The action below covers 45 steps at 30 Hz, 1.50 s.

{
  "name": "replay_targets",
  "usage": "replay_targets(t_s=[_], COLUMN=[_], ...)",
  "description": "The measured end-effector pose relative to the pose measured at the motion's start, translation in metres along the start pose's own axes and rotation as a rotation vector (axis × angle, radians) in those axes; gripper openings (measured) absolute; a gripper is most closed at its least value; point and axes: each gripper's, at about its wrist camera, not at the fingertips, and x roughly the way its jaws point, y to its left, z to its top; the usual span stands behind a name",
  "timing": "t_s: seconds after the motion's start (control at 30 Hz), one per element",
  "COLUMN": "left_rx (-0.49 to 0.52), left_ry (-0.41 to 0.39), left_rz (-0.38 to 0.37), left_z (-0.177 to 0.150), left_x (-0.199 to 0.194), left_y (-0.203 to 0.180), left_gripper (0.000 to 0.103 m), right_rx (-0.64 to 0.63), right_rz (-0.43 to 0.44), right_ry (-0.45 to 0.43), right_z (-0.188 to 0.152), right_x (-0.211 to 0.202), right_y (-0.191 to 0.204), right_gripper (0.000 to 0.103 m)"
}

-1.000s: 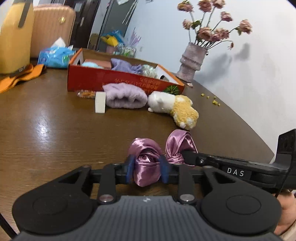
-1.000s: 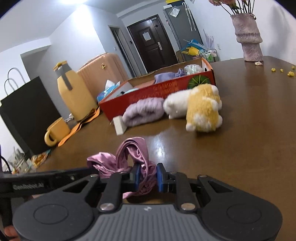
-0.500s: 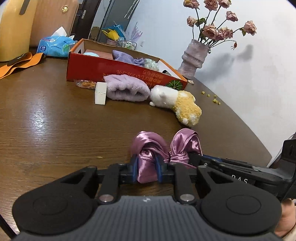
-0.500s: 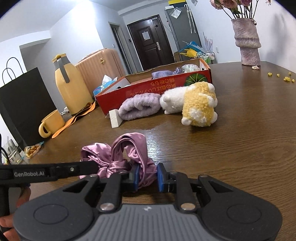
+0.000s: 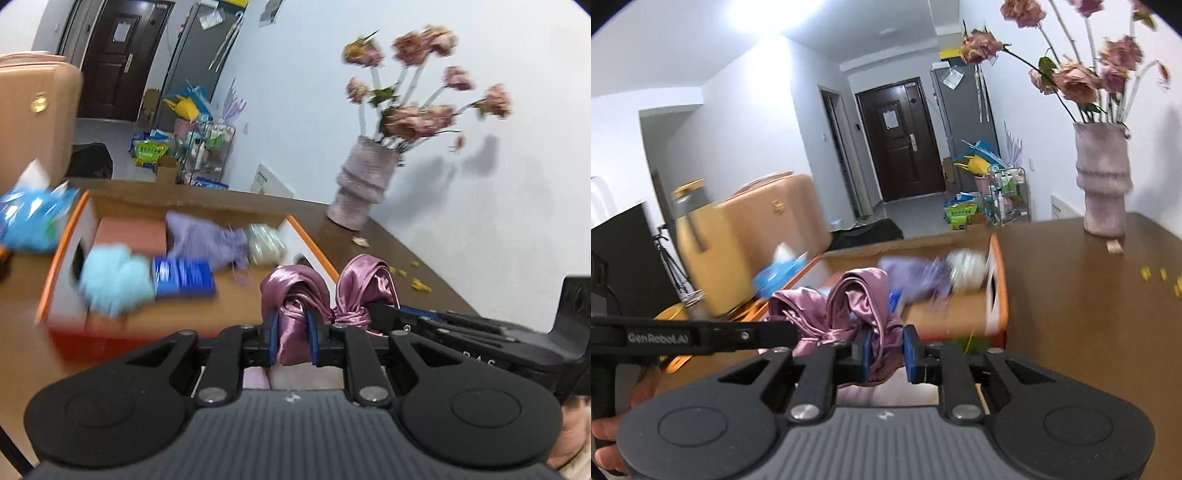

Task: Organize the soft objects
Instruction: 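Carry the pink satin scrunchie with the left tool into the box and release, then withdraw the left tool from the box back toward the table items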

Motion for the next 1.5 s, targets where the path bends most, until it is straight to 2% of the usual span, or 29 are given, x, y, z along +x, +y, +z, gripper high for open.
replay_targets(t_s=[0.13,0.23,0.3,0.37,0.43,0.57,0.63,0.77,0.87,1.03,1.07,1.1,1.23,1.27,1.37,1.5], left_rx=[-0.037,-0.061,-0.035,-0.003,0.028,0.033,0.041,0.049,0.058,0.146,0.170,0.199,0.238,0.232,0.206,0.144], left_ry=[0.104,0.182,0.228,0.257,0.258,0.243,0.235,0.202,0.149,0.006,-0.030,-0.076,-0.239,-0.269,-0.332,-0.375], left_rz=[0.064,0.142,0.181,0.214,0.211,0.223,0.237,0.254,0.257,0.280,0.287,0.300,0.334,0.333,0.355,0.372], left_z=[0.046,0.056,0.056,0.052,0.050,0.051,0.054,0.064,0.069,0.063,0.057,0.049,-0.005,-0.020,-0.060,-0.097], left_x=[0.088,0.140,0.160,0.171,0.173,0.168,0.161,0.133,0.094,0.004,-0.015,-0.040,-0.128,-0.146,-0.189,-0.224], left_y=[0.024,0.040,0.043,0.045,0.045,0.046,0.045,0.038,0.026,-0.002,-0.007,-0.012,-0.022,-0.023,-0.028,-0.035], left_gripper=[0.016,0.017,0.018,0.021,0.026,0.039,0.040,0.046,0.050,0.069,0.076,0.082,0.088,0.092,0.094,0.097], right_rx=[0.007,-0.044,-0.070,-0.117,-0.170,-0.160,-0.159,-0.161,-0.150,-0.154,-0.156,-0.155,-0.175,-0.181,-0.191,-0.204], right_rz=[-0.070,-0.131,-0.159,-0.189,-0.214,-0.214,-0.221,-0.214,-0.209,-0.198,-0.196,-0.193,-0.128,-0.109,-0.099,-0.143], right_ry=[0.105,0.194,0.261,0.304,0.286,0.287,0.282,0.238,0.177,0.069,0.040,0.011,-0.138,-0.172,-0.230,-0.281], right_z=[0.046,0.057,0.055,0.050,0.047,0.048,0.050,0.064,0.074,0.083,0.083,0.081,0.048,0.034,-0.003,-0.039], right_x=[0.082,0.141,0.170,0.188,0.193,0.194,0.189,0.158,0.118,0.032,0.012,-0.007,-0.100,-0.123,-0.166,-0.191], right_y=[-0.026,-0.035,-0.038,-0.035,-0.031,-0.029,-0.029,-0.028,-0.023,-0.012,-0.008,-0.005,0.007,0.010,0.019,0.032], right_gripper=[0.017,0.018,0.019,0.023,0.027,0.029,0.036,0.048,0.054,0.064,0.066,0.069,0.088,0.088,0.088,0.088])
